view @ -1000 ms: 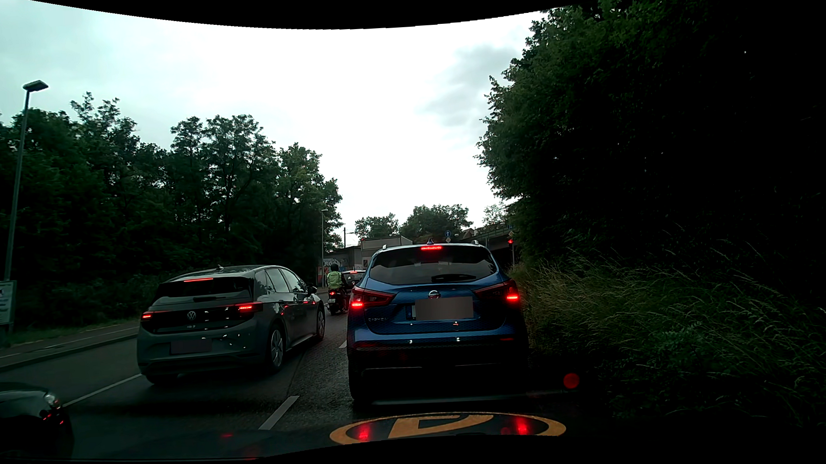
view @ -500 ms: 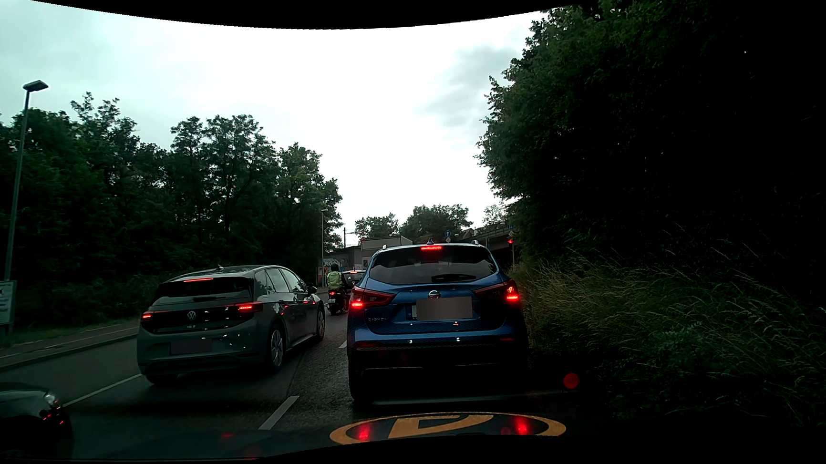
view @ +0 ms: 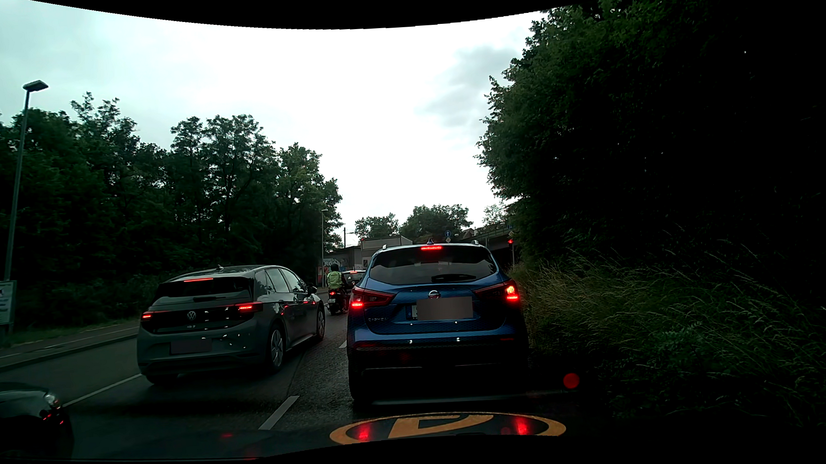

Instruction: Follow the waypoints while adhering to traffic rules and regulations

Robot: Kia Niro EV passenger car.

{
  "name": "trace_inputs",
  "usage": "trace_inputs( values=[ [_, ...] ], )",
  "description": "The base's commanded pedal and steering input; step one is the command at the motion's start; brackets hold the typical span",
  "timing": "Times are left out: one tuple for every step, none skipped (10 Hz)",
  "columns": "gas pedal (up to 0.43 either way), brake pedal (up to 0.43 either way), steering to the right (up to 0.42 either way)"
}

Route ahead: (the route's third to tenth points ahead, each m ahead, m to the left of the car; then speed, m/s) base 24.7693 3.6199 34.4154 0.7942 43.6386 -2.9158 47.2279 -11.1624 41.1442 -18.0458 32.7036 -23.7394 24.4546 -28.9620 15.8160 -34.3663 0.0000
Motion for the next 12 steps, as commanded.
trace_inputs(
  values=[
    [0.0, 0.268, -0.011],
    [0.0, 0.268, -0.011],
    [0.0, 0.274, -0.011],
    [0.0, 0.268, -0.011],
    [0.0, 0.274, -0.011],
    [0.0, 0.268, -0.011],
    [0.0, 0.274, -0.011],
    [0.0, 0.274, -0.011],
    [0.0, 0.268, -0.011],
    [0.0, 0.274, -0.011],
    [0.0, 0.274, -0.011],
    [0.0, 0.274, -0.011]
  ],
)
